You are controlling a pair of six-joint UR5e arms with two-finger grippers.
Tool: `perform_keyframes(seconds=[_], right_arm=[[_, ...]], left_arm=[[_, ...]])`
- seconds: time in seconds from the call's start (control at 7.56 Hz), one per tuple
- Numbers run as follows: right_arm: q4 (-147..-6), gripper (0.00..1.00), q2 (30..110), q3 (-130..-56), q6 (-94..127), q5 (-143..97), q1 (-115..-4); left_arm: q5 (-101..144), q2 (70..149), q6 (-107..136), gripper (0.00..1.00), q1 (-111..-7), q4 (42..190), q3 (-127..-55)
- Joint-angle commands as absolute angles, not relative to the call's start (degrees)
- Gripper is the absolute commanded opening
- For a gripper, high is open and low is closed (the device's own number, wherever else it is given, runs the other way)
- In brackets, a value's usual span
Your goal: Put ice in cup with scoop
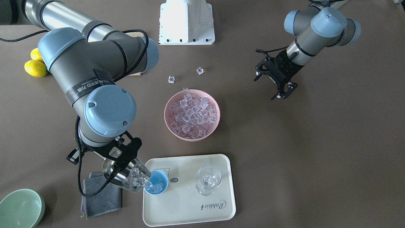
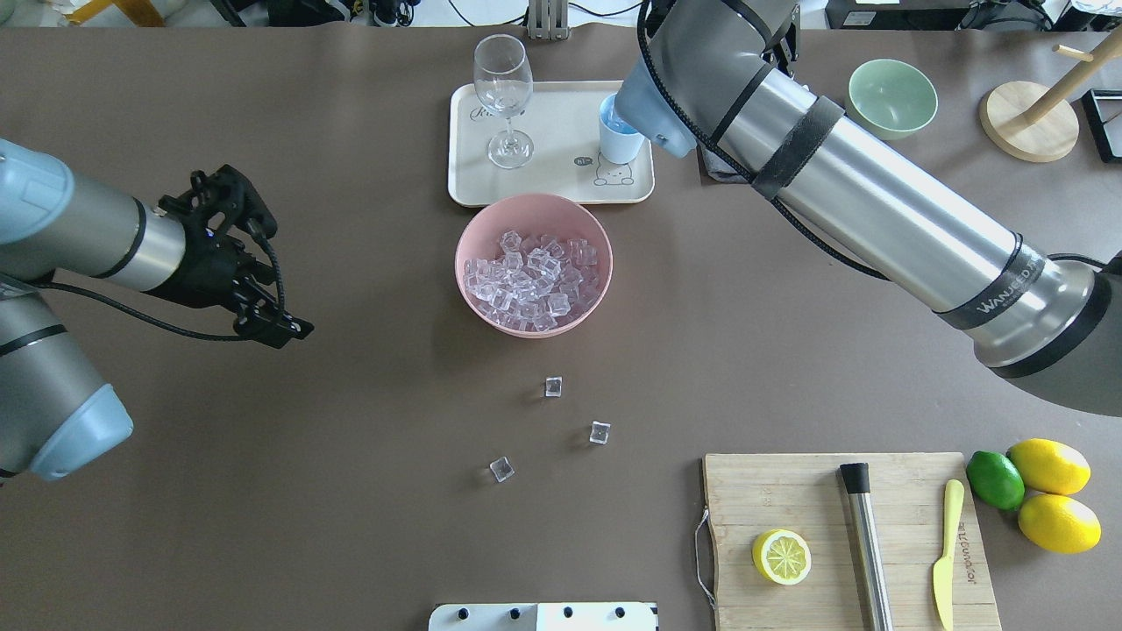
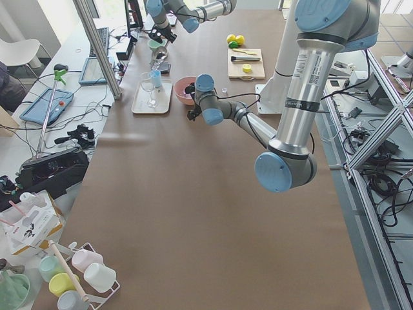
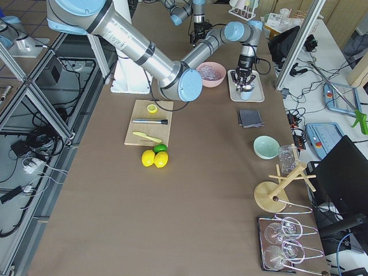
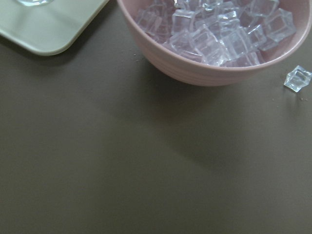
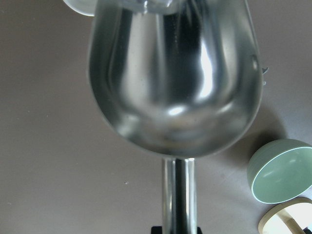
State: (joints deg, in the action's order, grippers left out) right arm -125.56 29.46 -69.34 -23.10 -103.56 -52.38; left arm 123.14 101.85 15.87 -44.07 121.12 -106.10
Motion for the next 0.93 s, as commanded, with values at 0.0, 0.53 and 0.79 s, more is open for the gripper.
perform_keyframes(seconds=[0.0, 0.53, 0.79], right_arm=[[-125.9, 0.00, 28.4, -68.2, -24.7, -102.4, -52.4], [-128.9, 0.00, 38.6, -85.3, -24.3, -103.4, -55.2], [-127.9, 0.00, 51.4, -97.2, -20.4, -111.7, -60.6]], left_arm=[[134.5, 94.9, 16.6, 0.99, -58.7, 118.5, -107.4], [134.6, 92.6, 16.1, 0.99, -79.0, 118.5, -100.6], [134.2, 91.2, 15.6, 0.99, -88.3, 118.8, -94.1]])
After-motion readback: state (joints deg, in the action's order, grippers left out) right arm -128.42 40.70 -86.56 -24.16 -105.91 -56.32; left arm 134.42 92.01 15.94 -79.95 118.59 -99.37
